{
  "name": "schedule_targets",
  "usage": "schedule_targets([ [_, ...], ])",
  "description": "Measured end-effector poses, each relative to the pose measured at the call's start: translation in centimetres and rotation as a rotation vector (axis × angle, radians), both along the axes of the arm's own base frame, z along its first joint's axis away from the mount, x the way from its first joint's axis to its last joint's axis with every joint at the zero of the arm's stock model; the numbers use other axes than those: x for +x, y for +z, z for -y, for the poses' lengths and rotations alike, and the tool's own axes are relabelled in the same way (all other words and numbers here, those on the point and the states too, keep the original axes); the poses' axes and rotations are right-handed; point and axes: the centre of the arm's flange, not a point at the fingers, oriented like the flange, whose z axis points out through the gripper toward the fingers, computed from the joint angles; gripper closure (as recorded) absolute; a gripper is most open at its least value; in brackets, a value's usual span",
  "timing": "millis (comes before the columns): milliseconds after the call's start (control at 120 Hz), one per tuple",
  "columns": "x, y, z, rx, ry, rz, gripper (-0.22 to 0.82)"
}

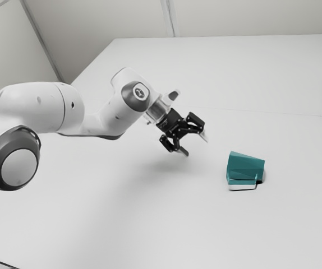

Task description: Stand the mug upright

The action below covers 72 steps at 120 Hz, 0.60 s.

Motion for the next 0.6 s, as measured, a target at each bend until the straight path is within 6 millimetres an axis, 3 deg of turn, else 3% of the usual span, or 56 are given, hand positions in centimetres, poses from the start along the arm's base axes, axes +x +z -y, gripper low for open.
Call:
schedule_targets([
  [425, -0.8, -3.8, 7.0, -0.149, 0.093, -0.047, 0.0],
  [600, -0.3, -4.5, 8.3, -0.183, 0.125, -0.047, 0.0],
])
